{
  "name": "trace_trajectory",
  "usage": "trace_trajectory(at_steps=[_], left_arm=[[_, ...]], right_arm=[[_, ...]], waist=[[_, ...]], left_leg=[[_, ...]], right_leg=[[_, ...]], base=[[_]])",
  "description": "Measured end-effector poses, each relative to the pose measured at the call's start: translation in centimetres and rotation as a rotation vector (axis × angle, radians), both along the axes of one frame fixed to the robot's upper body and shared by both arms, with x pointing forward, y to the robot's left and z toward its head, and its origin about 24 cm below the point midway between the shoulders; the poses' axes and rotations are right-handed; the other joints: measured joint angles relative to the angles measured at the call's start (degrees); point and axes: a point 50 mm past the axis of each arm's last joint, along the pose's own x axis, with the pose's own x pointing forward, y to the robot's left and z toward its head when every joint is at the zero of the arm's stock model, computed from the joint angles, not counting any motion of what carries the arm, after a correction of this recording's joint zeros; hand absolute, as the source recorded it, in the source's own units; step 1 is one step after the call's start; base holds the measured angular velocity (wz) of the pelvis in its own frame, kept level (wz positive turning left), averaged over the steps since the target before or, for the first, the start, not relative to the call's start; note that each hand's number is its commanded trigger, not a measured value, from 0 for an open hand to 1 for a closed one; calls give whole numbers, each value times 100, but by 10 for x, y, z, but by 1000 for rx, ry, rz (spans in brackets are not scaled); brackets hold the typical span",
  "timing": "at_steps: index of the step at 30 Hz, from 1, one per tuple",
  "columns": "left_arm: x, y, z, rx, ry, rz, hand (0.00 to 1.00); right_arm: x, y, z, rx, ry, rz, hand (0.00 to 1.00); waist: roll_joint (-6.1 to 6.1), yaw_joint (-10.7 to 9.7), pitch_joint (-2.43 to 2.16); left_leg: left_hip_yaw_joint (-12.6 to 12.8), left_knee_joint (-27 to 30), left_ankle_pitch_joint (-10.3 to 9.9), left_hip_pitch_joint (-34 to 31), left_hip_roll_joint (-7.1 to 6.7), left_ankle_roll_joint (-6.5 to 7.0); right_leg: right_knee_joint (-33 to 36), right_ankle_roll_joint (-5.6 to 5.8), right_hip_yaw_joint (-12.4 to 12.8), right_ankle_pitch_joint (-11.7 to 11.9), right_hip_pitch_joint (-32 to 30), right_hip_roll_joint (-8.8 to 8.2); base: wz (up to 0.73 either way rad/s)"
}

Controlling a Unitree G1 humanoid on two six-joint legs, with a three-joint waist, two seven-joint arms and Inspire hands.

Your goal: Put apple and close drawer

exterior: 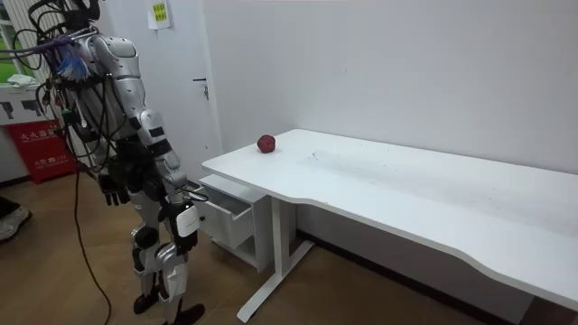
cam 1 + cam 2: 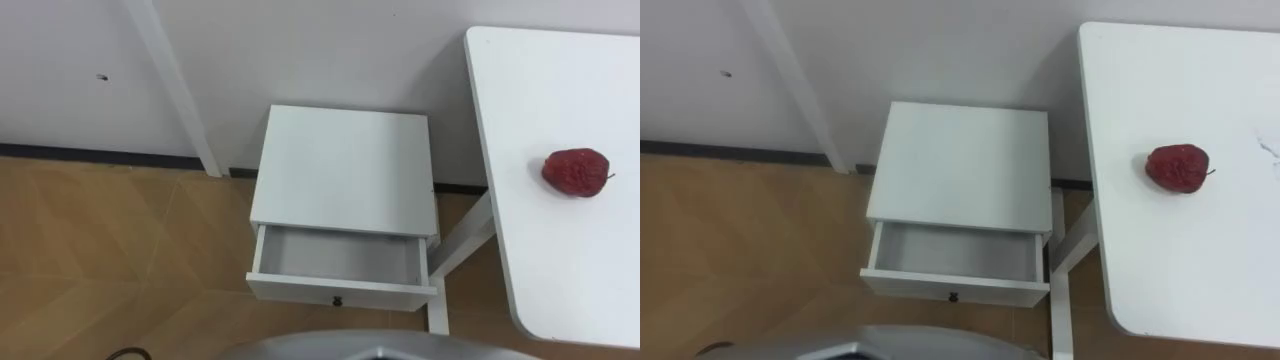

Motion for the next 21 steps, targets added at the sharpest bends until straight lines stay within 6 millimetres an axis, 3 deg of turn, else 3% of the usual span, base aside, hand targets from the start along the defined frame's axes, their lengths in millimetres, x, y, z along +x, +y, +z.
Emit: trace_trajectory(at_steps=[7,11,17,21], left_arm=[[0,0,0,1,1,0,0],[0,0,0,1,1,0,0],[1,0,0,7,-2,14,0],[-3,5,2,40,-21,77,0]], right_arm=[[0,0,0,-3,-5,-26,0],[-9,1,0,-31,-1,-145,0],[-34,-1,2,-123,8,-559,0],[-58,6,4,-193,29,-969,0]], waist=[[-11,11,5],[-19,6,7],[34,-29,5],[86,-306,27]], left_leg=[[6,-4,0,-1,4,0],[21,1,-2,-4,3,2],[159,-10,-4,-6,39,4],[230,10,-25,-8,78,-14]], right_leg=[[1,0,24,0,-10,2],[1,0,31,0,-11,2],[23,-14,194,11,-78,25],[29,-34,201,24,-91,50]], base=[[0],[-1],[-11],[-9]])
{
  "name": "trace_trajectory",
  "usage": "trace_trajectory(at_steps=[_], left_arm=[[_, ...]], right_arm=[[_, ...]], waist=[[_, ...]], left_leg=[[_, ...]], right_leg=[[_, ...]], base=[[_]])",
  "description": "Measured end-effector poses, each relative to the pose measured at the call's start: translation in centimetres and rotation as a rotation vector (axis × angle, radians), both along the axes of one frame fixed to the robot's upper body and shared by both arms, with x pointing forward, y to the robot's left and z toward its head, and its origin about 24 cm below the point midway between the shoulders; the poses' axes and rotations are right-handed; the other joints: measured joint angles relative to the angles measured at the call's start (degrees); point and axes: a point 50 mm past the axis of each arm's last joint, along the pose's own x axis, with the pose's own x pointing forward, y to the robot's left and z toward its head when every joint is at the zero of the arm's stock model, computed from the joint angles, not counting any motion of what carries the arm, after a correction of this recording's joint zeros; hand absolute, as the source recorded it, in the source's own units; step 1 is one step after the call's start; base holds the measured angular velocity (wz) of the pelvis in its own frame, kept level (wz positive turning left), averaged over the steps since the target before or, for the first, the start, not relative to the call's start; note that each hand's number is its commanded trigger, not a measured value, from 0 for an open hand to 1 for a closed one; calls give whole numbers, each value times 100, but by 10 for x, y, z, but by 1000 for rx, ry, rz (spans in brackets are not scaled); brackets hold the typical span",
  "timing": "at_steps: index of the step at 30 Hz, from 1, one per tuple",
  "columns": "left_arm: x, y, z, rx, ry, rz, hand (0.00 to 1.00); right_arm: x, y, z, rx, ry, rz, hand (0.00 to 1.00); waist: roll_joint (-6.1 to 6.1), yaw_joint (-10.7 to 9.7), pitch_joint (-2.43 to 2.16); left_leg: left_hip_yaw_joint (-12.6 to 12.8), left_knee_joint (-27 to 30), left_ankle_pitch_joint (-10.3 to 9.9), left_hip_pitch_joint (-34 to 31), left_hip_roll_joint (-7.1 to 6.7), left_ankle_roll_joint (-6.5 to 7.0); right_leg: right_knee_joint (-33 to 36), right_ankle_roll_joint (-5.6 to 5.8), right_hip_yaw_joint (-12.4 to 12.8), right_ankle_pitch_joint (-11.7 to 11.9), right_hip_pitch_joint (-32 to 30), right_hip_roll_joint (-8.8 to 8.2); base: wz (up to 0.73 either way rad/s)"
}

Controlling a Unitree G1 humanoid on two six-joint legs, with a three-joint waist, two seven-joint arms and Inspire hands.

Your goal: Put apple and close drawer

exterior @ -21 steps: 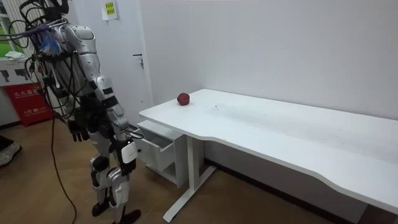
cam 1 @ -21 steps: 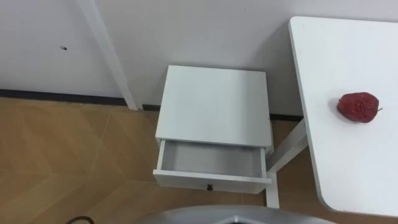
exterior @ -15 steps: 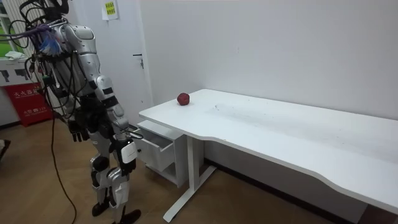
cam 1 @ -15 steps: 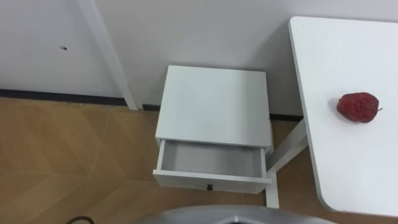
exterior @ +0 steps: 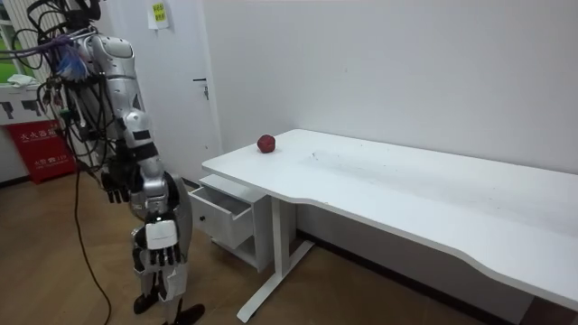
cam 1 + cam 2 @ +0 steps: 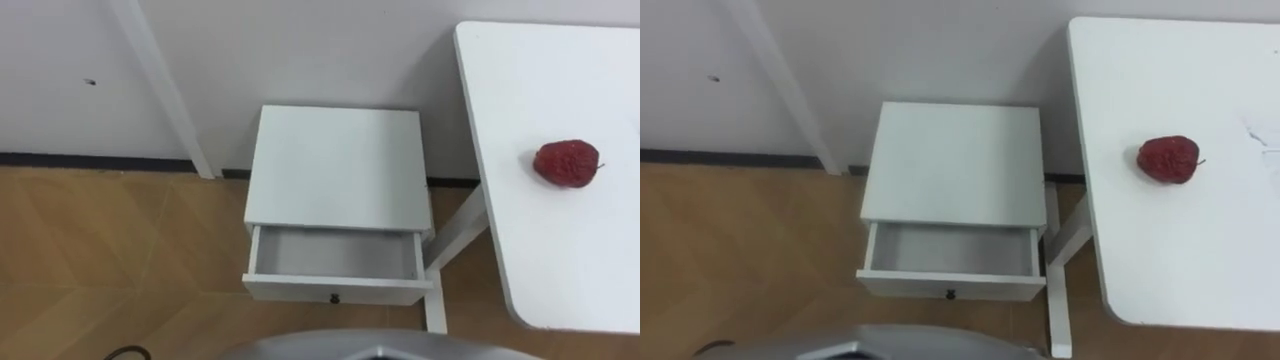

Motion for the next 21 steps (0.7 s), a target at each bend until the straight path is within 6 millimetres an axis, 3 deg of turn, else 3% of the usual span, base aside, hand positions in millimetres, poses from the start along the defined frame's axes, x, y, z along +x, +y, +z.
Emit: trace_trajectory(at_steps=[2,4,7,10,15,21], left_arm=[[-3,3,1,16,-7,16,0],[-5,7,2,37,-16,37,0],[-2,14,5,62,-47,44,0],[-6,22,8,92,-49,58,0],[-12,25,9,114,-38,64,0],[5,31,13,139,-109,53,0]], right_arm=[[0,-4,1,-69,-10,-217,0],[21,-21,1,-198,-121,-571,0],[59,-45,7,-288,-307,-918,0],[80,-64,15,-352,-420,-1101,0],[98,-77,24,-391,-473,-1170,0],[111,-94,39,-460,-473,-1254,0]], waist=[[36,-155,-2],[58,-270,1],[13,-356,-25],[-65,-394,-72],[-150,-446,-131],[-163,-471,-112]], left_leg=[[40,-1,-3,-2,14,-3],[124,-2,-5,-22,20,-8],[164,19,6,-140,2,-9],[179,43,16,-217,6,-8],[180,1,14,-287,1,-12],[197,2,14,-300,6,-11]], right_leg=[[12,-10,29,6,-25,6],[95,-13,157,1,-138,21],[83,-14,176,1,-257,17],[68,-15,170,0,-331,27],[26,-22,154,-4,-385,25],[74,-22,168,-2,-424,28]], base=[[-16],[-22],[-8],[3],[0],[0]])
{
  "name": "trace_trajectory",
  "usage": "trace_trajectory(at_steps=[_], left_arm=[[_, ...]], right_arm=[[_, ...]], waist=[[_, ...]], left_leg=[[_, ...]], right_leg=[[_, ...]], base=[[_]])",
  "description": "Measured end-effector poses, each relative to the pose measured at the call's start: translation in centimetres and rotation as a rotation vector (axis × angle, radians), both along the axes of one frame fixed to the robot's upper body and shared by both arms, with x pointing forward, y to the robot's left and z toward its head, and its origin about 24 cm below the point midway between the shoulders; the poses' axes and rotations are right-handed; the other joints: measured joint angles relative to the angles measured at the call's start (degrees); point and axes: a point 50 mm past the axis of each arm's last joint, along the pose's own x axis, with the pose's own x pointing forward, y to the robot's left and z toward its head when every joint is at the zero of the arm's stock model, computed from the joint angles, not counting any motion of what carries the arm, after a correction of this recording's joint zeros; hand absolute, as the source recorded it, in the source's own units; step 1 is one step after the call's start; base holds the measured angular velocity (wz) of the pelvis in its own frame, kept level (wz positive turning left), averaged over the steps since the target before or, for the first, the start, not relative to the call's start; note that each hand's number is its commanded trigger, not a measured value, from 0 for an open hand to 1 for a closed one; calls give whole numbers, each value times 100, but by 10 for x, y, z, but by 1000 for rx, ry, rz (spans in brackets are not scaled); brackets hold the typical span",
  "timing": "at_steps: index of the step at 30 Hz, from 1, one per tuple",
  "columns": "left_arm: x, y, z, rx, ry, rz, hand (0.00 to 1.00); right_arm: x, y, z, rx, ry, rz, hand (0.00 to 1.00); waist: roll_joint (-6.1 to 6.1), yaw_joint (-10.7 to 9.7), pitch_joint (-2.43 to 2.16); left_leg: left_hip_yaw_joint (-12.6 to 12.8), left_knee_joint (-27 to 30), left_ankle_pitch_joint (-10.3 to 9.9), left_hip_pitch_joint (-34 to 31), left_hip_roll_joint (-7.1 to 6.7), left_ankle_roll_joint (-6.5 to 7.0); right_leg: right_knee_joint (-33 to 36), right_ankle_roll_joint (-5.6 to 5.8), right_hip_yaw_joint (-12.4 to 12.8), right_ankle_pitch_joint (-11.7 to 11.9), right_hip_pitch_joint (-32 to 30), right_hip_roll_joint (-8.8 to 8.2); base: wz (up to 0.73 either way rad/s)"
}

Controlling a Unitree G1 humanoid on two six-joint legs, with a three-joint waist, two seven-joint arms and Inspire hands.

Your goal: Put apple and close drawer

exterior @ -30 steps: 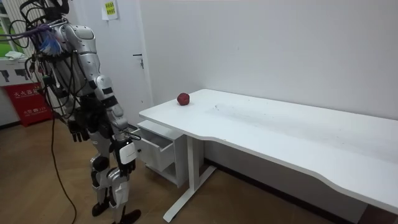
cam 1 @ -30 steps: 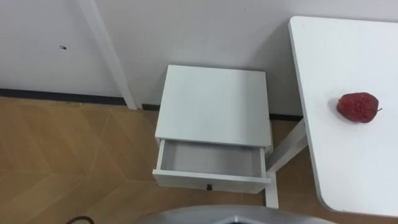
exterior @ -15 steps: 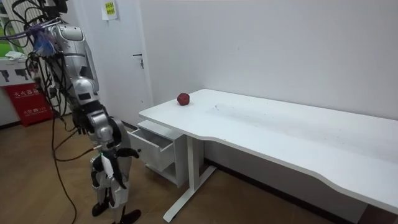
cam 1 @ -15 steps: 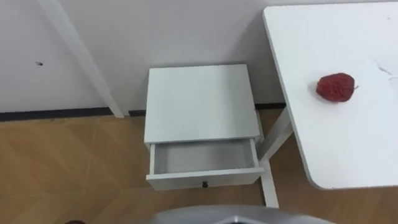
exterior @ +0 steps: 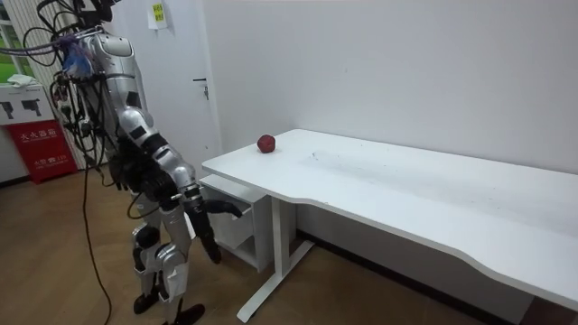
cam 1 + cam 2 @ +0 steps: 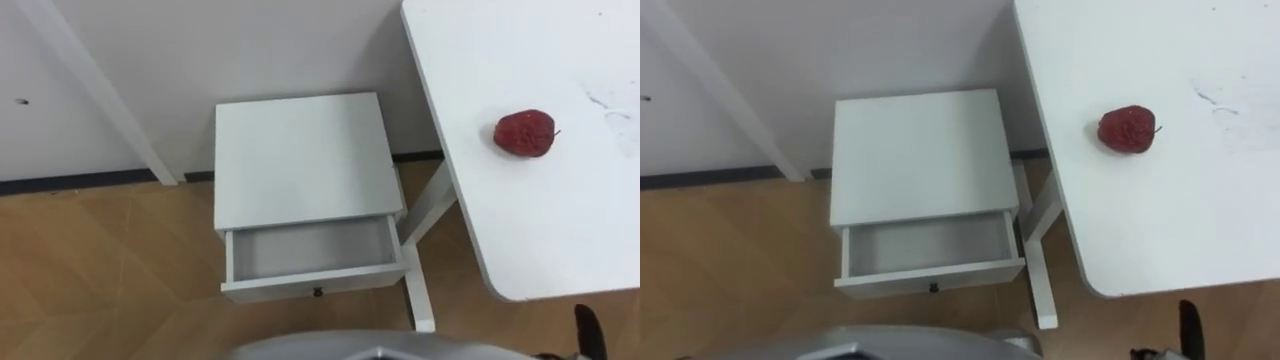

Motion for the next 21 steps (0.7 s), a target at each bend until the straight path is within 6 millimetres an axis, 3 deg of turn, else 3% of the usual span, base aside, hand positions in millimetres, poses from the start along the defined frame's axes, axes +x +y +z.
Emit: trace_trajectory(at_steps=[2,7,9,15,21], left_arm=[[10,4,2,13,-42,-16,0],[16,7,4,19,-78,-29,0],[10,7,4,18,-69,-27,0],[7,6,4,19,-67,-39,0],[9,4,4,15,-71,-83,0]], right_arm=[[10,-8,8,-40,-25,-26,0],[25,-28,33,-124,-62,-92,0],[34,-38,49,-179,-64,-116,0],[58,-62,103,-396,-97,-99,0],[85,-59,156,-750,17,82,0]], waist=[[-1,-1,33],[-29,-7,40],[-55,-24,27],[-29,-17,57],[21,34,57]], left_leg=[[15,-12,0,-25,7,0],[13,-13,-1,-48,7,-5],[20,-12,2,-69,6,-6],[7,-26,3,-107,7,-6],[11,-40,4,-112,8,-9]], right_leg=[[-1,0,1,0,-16,1],[4,-3,1,1,-33,6],[18,-3,4,1,-67,5],[8,-3,-7,2,-100,10],[5,-3,-22,2,-114,10]], base=[[-2],[0],[0],[0],[0]])
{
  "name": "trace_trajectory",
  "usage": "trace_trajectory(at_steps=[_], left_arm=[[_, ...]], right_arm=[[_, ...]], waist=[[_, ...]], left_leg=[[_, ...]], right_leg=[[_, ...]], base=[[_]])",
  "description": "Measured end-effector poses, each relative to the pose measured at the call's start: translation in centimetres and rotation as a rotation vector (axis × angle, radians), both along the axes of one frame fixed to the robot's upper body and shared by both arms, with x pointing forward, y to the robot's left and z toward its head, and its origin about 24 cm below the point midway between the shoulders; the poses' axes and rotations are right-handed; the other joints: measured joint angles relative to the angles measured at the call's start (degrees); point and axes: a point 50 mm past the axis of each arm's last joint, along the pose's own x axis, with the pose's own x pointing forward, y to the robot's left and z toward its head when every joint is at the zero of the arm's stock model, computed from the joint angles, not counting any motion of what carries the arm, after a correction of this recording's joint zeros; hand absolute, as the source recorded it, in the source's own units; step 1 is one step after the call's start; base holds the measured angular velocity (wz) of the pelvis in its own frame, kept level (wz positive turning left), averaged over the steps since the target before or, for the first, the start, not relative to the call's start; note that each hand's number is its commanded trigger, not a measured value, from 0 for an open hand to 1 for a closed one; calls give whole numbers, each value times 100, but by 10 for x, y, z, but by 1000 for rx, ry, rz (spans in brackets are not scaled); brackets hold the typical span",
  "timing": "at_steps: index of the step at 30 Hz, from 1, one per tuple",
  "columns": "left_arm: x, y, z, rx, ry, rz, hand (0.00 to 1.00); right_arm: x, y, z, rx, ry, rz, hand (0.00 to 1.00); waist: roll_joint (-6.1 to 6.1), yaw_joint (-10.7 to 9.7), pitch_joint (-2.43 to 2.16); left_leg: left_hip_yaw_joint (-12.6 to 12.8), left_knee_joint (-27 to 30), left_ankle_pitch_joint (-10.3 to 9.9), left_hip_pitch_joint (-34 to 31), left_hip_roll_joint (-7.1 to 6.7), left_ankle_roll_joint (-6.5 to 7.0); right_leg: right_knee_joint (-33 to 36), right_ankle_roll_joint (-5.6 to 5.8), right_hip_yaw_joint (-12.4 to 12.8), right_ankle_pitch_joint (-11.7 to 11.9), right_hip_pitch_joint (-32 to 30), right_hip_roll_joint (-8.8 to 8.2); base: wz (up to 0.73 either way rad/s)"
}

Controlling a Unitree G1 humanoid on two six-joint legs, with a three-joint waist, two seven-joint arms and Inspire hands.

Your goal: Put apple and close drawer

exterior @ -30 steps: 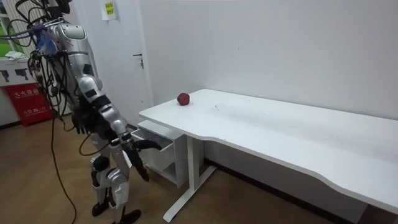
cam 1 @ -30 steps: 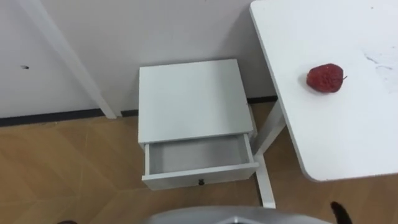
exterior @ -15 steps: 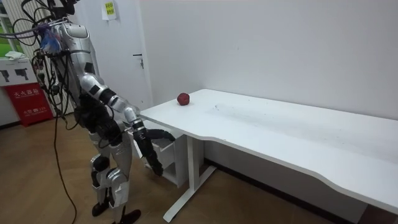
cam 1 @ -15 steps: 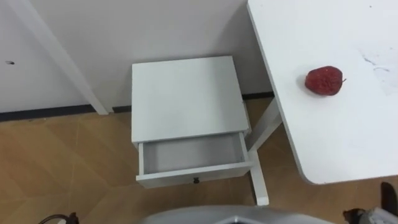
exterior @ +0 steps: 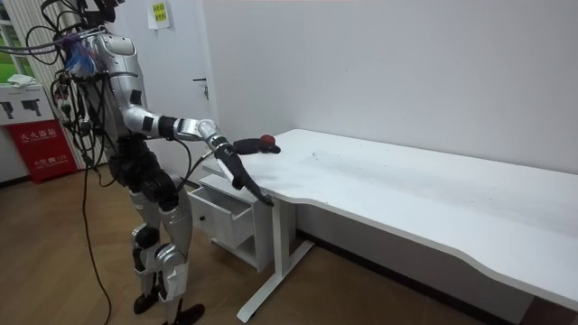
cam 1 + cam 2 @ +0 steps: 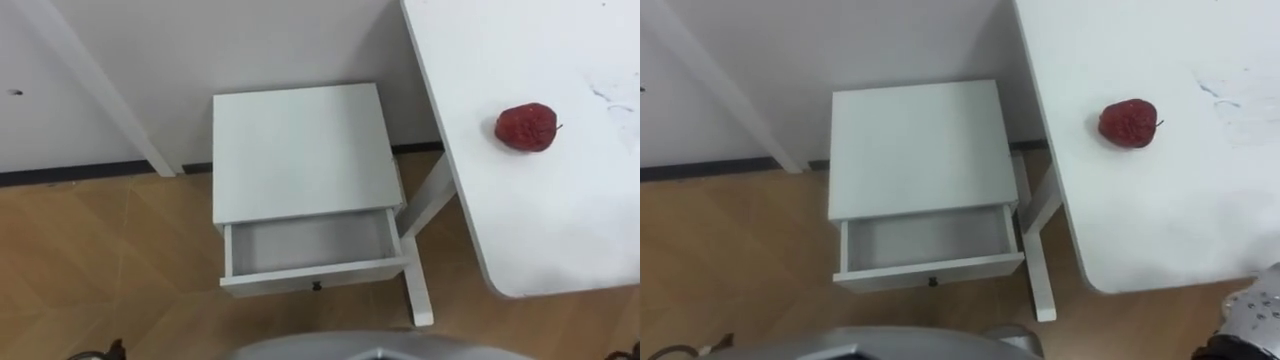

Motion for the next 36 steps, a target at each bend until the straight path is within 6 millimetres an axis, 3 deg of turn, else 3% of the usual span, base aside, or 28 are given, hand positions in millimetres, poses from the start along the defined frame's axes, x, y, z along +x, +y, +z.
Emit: trace_trajectory(at_steps=[3,7,19,26,36], left_arm=[[5,-5,-2,-14,3,-42,0],[6,-11,-3,-31,10,-76,0],[-1,-15,-4,-70,38,-98,0],[-1,-14,-4,-76,37,-106,0],[-8,-16,-5,-97,59,-101,0]], right_arm=[[17,11,16,-188,122,104,0],[28,21,22,-348,237,186,0],[68,64,9,-580,409,708,0],[71,74,5,-677,469,865,0],[75,91,-14,-711,554,1110,0]], waist=[[38,38,-14],[62,158,-32],[13,358,9],[-36,481,11],[-91,472,10]], left_leg=[[8,-7,0,-4,1,0],[10,-6,0,24,0,0],[43,-69,2,177,13,-3],[24,-65,2,185,12,-3],[13,-41,2,179,5,-3]], right_leg=[[1,1,7,1,-9,-1],[-1,1,16,1,16,-2],[-6,1,12,1,117,-2],[-18,1,-8,1,131,-1],[-29,2,-31,1,151,-7]], base=[[0],[0],[-1],[0],[0]])
